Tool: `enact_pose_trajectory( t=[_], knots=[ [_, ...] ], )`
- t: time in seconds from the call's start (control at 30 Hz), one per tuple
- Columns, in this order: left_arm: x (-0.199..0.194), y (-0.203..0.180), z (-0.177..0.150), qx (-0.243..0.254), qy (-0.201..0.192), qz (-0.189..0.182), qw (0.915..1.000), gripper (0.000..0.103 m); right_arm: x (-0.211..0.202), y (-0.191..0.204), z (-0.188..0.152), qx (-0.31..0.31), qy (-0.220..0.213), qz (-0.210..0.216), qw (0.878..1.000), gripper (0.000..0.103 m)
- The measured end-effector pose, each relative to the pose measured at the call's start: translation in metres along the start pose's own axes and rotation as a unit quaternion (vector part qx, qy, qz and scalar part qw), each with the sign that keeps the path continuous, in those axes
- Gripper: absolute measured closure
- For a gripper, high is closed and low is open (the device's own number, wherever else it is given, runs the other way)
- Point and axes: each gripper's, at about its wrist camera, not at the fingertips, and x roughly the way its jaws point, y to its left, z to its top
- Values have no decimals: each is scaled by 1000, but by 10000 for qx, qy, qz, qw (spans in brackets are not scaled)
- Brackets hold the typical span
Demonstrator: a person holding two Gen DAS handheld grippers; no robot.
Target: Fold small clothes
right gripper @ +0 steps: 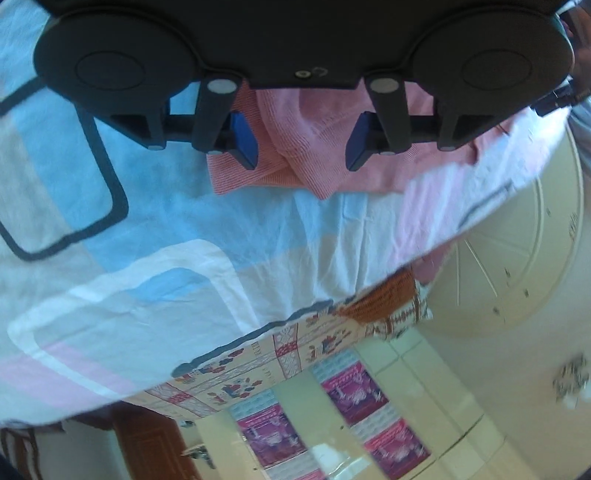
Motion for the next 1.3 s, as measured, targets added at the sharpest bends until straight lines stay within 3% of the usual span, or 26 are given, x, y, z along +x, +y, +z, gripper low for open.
enact_pose_trajectory(
  t=[0.07,0.13,0.17,0.2,0.23,0.27,0.33,0.43,0.5,0.57,0.63,1.0,1.07,1.1,1.13,1.17,1.2,1.27,1.3],
  knots=[
    [12,-13,3,670,166,225,9974,25,7,9,-2,-363,114,-180,9991,51],
    [25,-23,5,1039,336,297,9936,36,13,17,-5,-747,240,-350,9963,54],
    [29,-26,6,1109,347,283,9928,41,16,23,-7,-968,304,-445,9938,60],
    [31,-28,7,1091,332,230,9932,56,19,28,-9,-1254,376,-523,9900,67],
    [32,-29,9,998,338,129,9943,78,22,34,-10,-1519,433,-570,9858,82],
    [32,-31,11,937,309,74,9951,92,22,39,-12,-1712,456,-613,9823,86],
    [19,-39,10,1011,-130,181,9946,94,20,47,-13,-2031,401,-670,9760,93],
    [-16,-32,3,537,-1197,122,9913,95,1,52,-12,-2188,-153,-559,9741,93],
    [-24,-18,0,115,-1421,295,9893,95,-14,48,-10,-1990,-626,-451,9770,93],
    [-15,-6,1,-152,-1247,479,9909,95,-15,45,-9,-1889,-814,-542,9771,93],
    [-3,0,2,-308,-1092,500,9923,95,-2,42,-8,-1850,-690,-630,9783,93],
    [42,-9,2,92,-446,848,9954,93,33,30,-14,-1363,-255,-969,9856,91],
    [40,-10,3,92,-465,1007,9938,76,33,30,-10,-1261,-168,-953,9873,82],
    [33,-13,4,98,-538,1134,9920,59,30,31,-8,-1229,-176,-1024,9870,73],
    [21,-18,4,153,-718,1103,9912,52,24,36,-8,-1278,-279,-1199,9841,47],
    [5,-23,2,236,-914,925,9912,52,15,41,-10,-1383,-486,-1294,9807,41],
    [-8,-30,0,272,-981,747,9920,52,3,49,-14,-1531,-706,-1183,9786,44],
    [-27,-53,-11,347,-896,221,9951,52,-8,62,-22,-1664,-561,-733,9817,66],
    [-34,-70,-20,508,-819,-90,9953,52,-12,72,-31,-1826,-455,-527,9807,70]
  ],
)
